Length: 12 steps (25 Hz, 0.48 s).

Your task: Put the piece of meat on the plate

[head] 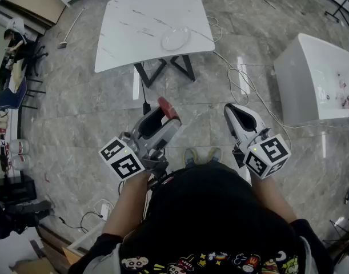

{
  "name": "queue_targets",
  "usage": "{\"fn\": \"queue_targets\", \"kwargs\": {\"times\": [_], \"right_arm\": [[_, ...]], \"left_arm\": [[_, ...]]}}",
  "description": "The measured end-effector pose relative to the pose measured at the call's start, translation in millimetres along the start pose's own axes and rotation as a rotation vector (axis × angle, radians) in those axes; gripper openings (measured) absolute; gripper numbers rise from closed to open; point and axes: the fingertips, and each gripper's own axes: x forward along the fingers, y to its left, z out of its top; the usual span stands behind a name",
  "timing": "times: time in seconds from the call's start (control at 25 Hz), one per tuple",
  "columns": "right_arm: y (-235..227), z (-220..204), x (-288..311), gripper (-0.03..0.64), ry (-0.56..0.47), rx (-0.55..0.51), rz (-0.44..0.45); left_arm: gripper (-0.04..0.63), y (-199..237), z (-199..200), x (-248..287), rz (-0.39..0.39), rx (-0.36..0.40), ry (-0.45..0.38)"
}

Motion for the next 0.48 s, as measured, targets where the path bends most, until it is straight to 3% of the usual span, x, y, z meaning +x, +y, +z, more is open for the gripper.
{"fn": "queue_targets", "kwargs": {"times": [0.48], "right_arm": [[-38.3,6.2,-21.4,0.023,-0.014,0.02,0.025]], "left_arm": [[0.387,-13.5,-15.0,34.3,0.047,-0.004,0.013]]}}
